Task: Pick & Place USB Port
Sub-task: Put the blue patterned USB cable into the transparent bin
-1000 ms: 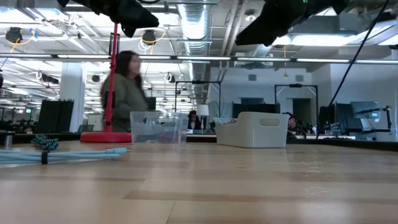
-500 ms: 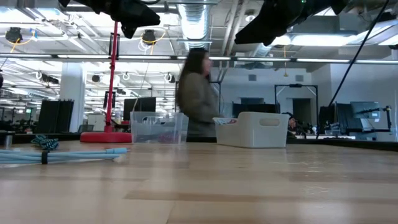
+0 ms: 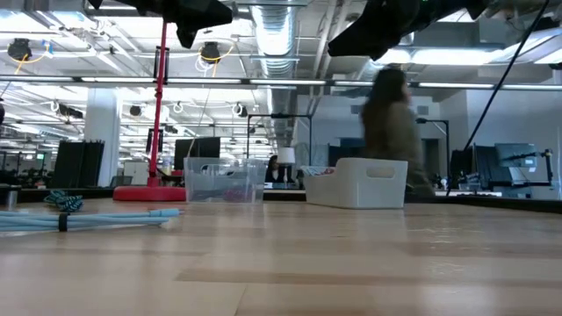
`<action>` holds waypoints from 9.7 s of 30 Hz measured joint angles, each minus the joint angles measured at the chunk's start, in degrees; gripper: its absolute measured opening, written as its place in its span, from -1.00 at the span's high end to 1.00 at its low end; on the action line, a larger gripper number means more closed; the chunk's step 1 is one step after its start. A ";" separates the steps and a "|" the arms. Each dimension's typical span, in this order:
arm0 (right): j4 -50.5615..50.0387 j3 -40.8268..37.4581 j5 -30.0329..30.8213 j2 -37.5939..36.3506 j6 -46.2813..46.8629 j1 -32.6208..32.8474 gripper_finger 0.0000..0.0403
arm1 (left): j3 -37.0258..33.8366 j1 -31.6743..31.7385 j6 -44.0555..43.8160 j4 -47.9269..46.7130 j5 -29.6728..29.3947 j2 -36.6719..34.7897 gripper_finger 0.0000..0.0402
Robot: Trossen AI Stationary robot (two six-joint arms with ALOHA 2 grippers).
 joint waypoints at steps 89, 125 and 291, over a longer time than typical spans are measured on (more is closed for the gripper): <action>-4.09 -0.02 2.69 0.02 0.07 -0.02 0.45 | -16.98 -12.93 1.55 -27.07 2.51 1.02 0.95; -6.39 -0.02 2.65 0.02 0.20 -4.08 0.45 | -16.98 -16.87 -2.55 -27.81 -8.04 16.08 0.38; -5.88 -0.07 0.60 -5.83 -1.53 -4.07 0.45 | -19.28 -16.68 -13.46 -12.12 -16.82 6.72 0.98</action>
